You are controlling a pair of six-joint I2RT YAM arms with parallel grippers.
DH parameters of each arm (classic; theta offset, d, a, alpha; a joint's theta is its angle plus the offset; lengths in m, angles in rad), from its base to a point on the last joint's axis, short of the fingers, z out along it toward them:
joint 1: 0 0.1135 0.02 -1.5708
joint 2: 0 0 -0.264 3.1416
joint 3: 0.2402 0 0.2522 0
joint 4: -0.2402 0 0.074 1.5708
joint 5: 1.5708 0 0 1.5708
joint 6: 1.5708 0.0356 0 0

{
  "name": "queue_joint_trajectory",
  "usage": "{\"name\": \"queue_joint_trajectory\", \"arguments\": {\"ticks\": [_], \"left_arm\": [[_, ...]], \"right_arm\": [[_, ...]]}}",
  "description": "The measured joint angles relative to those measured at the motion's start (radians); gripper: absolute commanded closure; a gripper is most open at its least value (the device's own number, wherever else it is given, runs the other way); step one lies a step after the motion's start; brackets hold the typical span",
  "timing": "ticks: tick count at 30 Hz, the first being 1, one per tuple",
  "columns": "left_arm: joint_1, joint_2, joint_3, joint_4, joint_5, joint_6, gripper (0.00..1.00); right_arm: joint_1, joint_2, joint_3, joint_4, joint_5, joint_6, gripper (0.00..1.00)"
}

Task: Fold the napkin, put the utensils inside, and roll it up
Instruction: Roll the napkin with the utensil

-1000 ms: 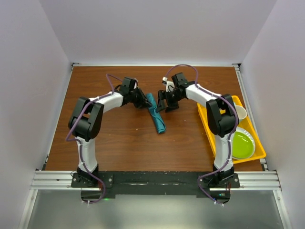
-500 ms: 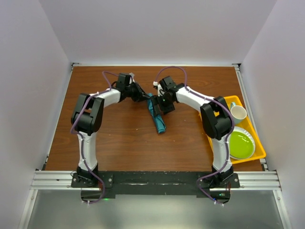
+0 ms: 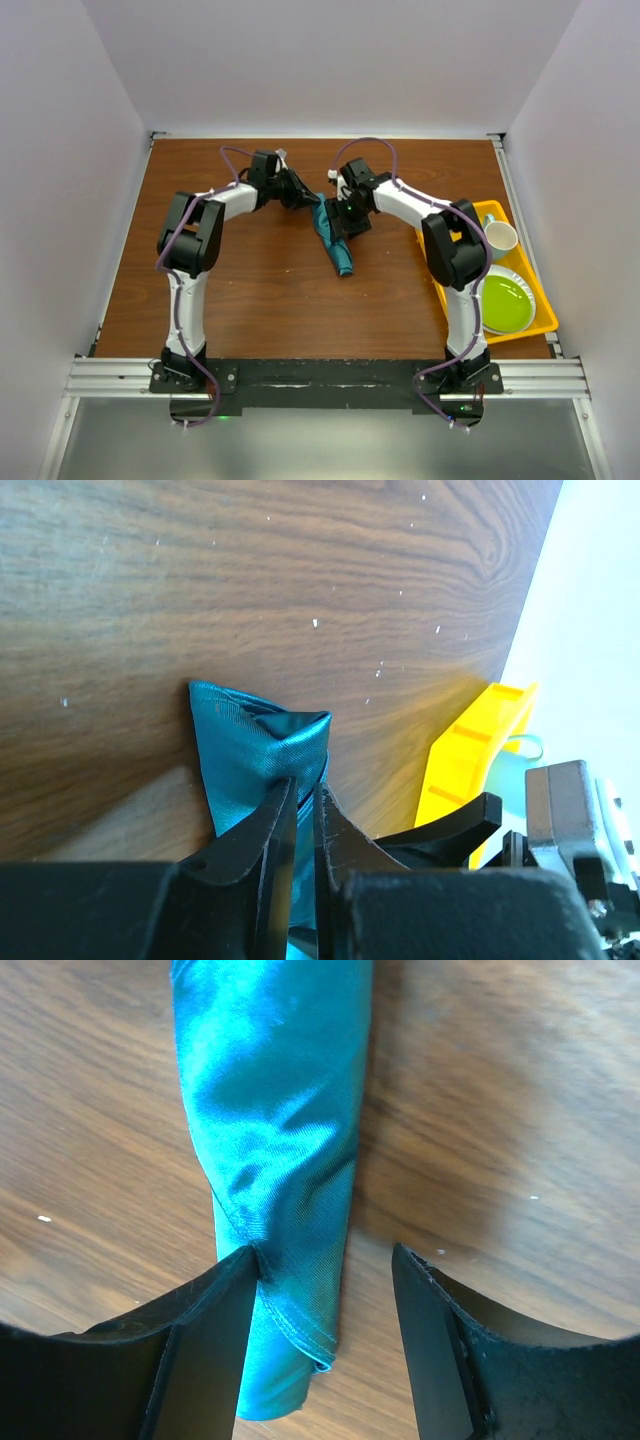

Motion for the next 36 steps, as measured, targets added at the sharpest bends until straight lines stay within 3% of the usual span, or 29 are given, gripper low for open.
{"name": "queue_joint_trajectory", "arguments": {"ticks": [14, 21, 26, 32, 36], "left_arm": [[-0.001, 0.029, 0.08, -0.031, 0.005, 0.013, 0.82], [-0.001, 0.028, 0.082, -0.02, 0.008, 0.002, 0.83], [-0.002, 0.033, 0.082, 0.012, 0.016, -0.018, 0.84], [-0.002, 0.082, 0.082, 0.029, 0.018, -0.018, 0.84], [-0.002, 0.117, 0.106, 0.0, 0.018, -0.013, 0.84]], "right_arm": [[-0.029, 0.0, 0.054, -0.051, -0.035, -0.032, 0.3], [-0.029, 0.0, 0.113, -0.056, -0.089, -0.01, 0.6], [-0.029, -0.003, 0.084, -0.037, -0.115, 0.014, 0.68], [-0.029, -0.032, -0.056, -0.01, -0.116, 0.019, 0.69], [-0.029, -0.074, -0.101, -0.01, -0.114, 0.017, 0.62]]}}
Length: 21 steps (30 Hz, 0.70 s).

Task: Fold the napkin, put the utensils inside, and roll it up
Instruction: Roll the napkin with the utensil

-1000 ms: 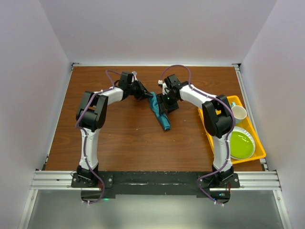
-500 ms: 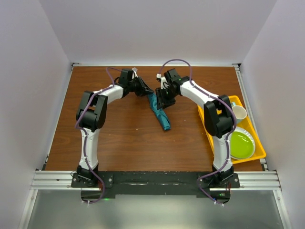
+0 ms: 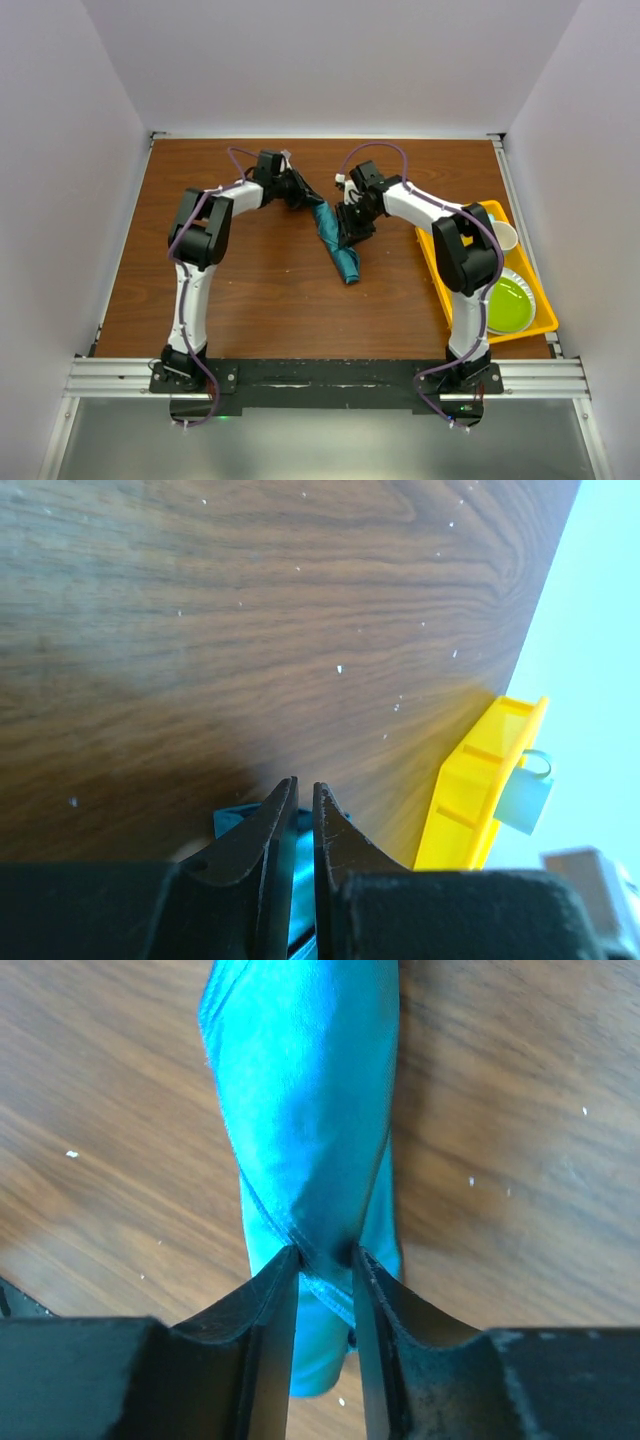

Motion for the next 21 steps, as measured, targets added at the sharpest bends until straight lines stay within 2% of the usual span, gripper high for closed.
{"name": "queue_joint_trajectory", "arguments": {"ticks": [2, 5, 6, 7, 11, 16, 21], "left_arm": [[0.0, 0.005, 0.02, -0.027, -0.004, 0.01, 0.83], [0.0, 0.005, 0.06, -0.071, -0.012, 0.033, 0.79], [0.0, 0.0, 0.067, -0.082, -0.015, 0.04, 0.77], [0.0, -0.011, 0.069, -0.096, -0.022, 0.051, 0.74], [0.0, -0.084, 0.068, -0.163, -0.05, 0.087, 0.71], [0.003, -0.273, -0.026, -0.187, -0.073, 0.116, 0.69], [0.004, -0.534, -0.232, -0.169, -0.078, 0.12, 0.68]], "right_arm": [[0.0, -0.016, 0.0, 0.0, 0.002, -0.001, 0.58], [0.0, -0.031, 0.02, -0.018, 0.001, -0.005, 0.47], [0.0, -0.031, 0.03, -0.021, 0.001, -0.006, 0.38], [0.0, -0.031, 0.042, -0.025, 0.001, -0.008, 0.34], [0.0, -0.031, 0.089, -0.049, 0.005, -0.02, 0.16], [0.0, -0.017, 0.164, -0.08, 0.009, -0.043, 0.09], [0.0, 0.054, 0.245, -0.089, 0.01, -0.062, 0.09]]}}
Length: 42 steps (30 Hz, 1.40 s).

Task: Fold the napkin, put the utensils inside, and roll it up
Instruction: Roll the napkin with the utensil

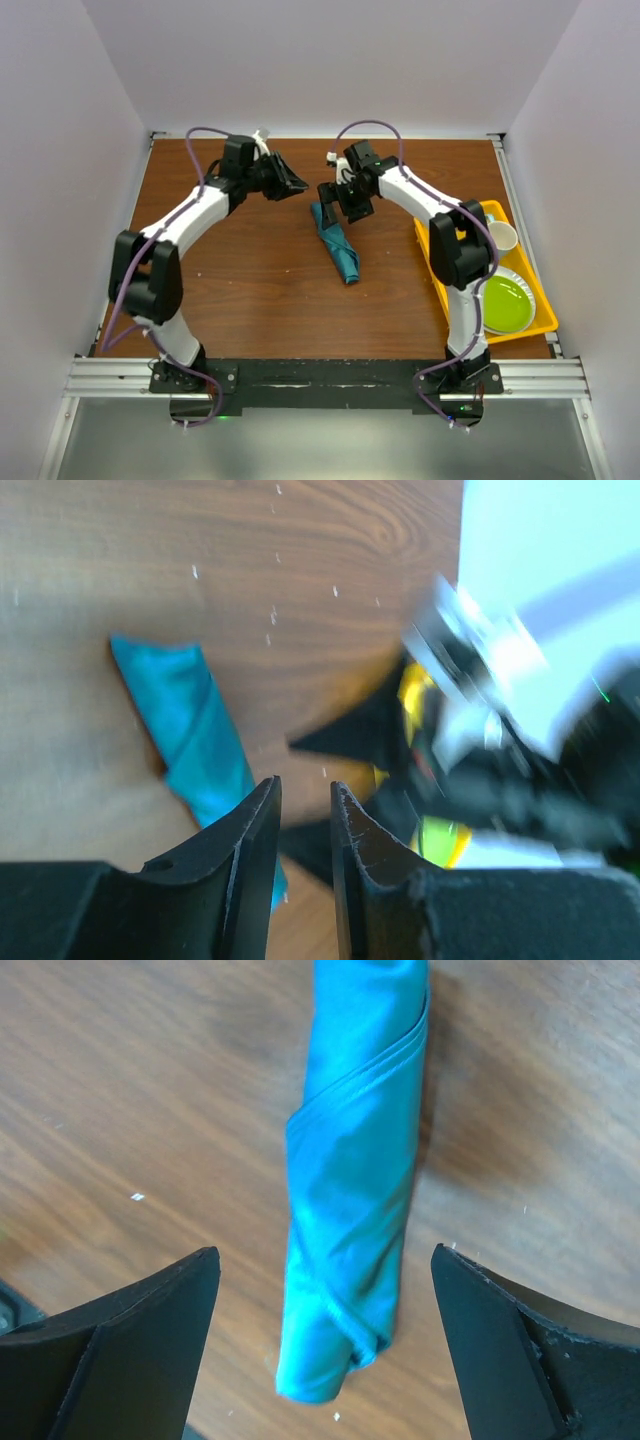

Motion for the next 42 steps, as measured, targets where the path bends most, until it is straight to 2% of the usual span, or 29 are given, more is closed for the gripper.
{"name": "queue_joint_trajectory", "arguments": {"ticks": [7, 15, 22, 26, 32, 36, 42], "left_arm": [[0.003, -0.239, -0.213, -0.03, 0.011, 0.001, 0.67], [0.003, -0.365, -0.297, -0.101, 0.01, 0.018, 0.67], [0.003, -0.399, -0.311, -0.12, 0.01, 0.018, 0.67], [0.003, -0.413, -0.311, -0.13, 0.01, 0.018, 0.67], [0.003, -0.441, -0.311, -0.14, 0.009, 0.018, 0.66], [0.003, -0.455, -0.311, -0.141, 0.009, 0.018, 0.66], [0.005, -0.473, -0.311, -0.15, 0.008, 0.018, 0.65]], "right_arm": [[0.0, 0.099, 0.016, -0.008, 0.019, -0.018, 0.09], [0.021, 0.111, 0.018, 0.004, 0.082, -0.004, 0.1], [0.078, 0.111, 0.016, 0.026, 0.186, 0.059, 0.12], [0.112, 0.111, 0.015, 0.027, 0.258, 0.097, 0.22], [0.156, 0.111, 0.0, 0.034, 0.408, 0.163, 0.28], [0.18, 0.115, -0.001, 0.035, 0.486, 0.19, 0.4], [0.207, 0.122, 0.009, 0.028, 0.554, 0.235, 0.46]]}}
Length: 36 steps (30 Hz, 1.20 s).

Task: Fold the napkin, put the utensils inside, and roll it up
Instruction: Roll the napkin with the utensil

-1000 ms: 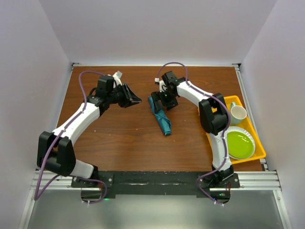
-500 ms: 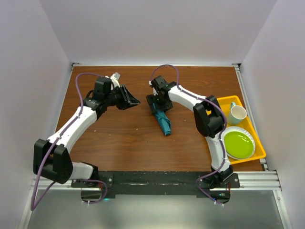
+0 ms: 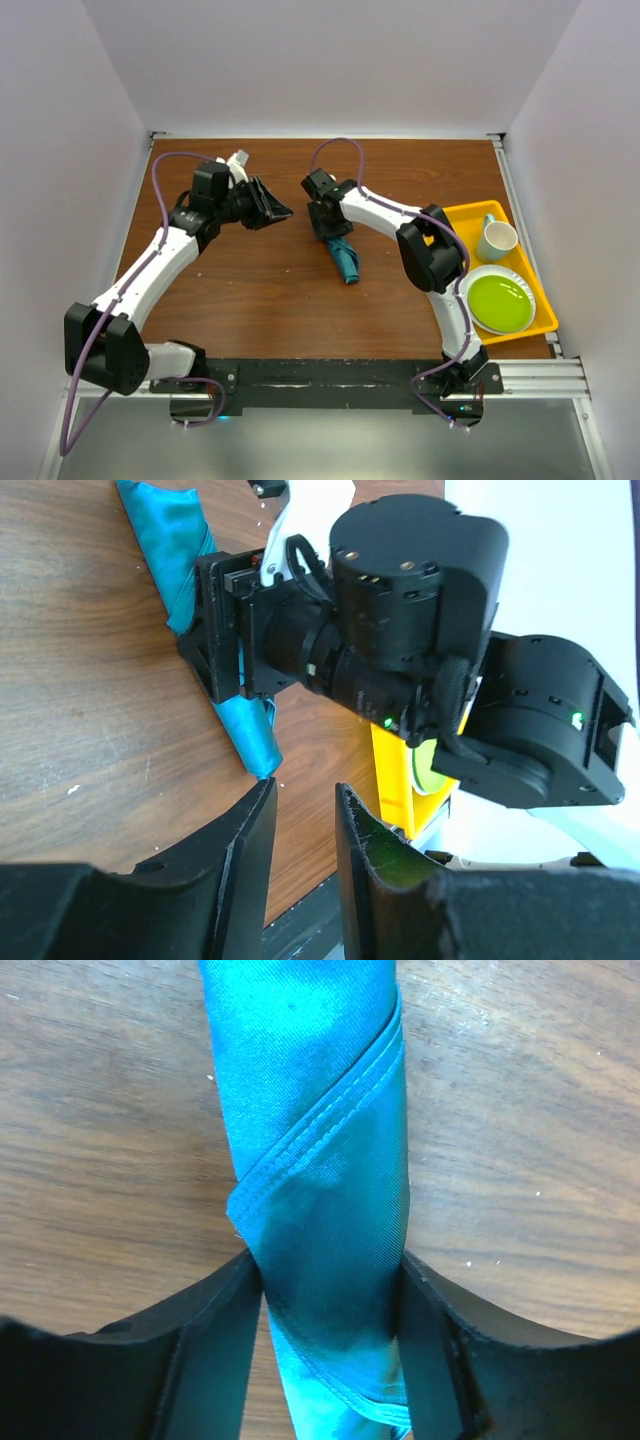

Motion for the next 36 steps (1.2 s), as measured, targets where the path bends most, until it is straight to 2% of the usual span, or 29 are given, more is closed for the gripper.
{"name": "queue_joint_trajectory", "arguments": {"ticks": [3, 9, 12, 18, 26, 36], "left_arm": [[0.002, -0.01, -0.001, -0.004, -0.002, 0.0, 0.65], [0.002, -0.016, -0.001, -0.041, -0.003, 0.001, 0.65], [0.002, -0.01, 0.007, -0.081, -0.003, 0.009, 0.65], [0.003, 0.069, 0.085, -0.134, -0.006, 0.031, 0.65], [0.003, 0.136, 0.132, -0.139, -0.006, 0.045, 0.65], [0.028, 0.143, 0.14, -0.138, -0.006, 0.045, 0.64]], "right_arm": [[0.009, 0.006, 0.008, -0.003, 0.033, 0.005, 0.49], [0.001, 0.014, 0.01, 0.031, 0.122, -0.032, 0.62], [-0.03, 0.029, 0.03, 0.046, 0.135, -0.05, 0.63], [-0.183, 0.124, 0.184, 0.04, 0.128, -0.029, 0.65], [-0.396, 0.319, 0.528, -0.07, 0.118, 0.121, 0.64], [-0.568, 0.308, 0.512, -0.09, 0.117, 0.256, 0.61]]}}
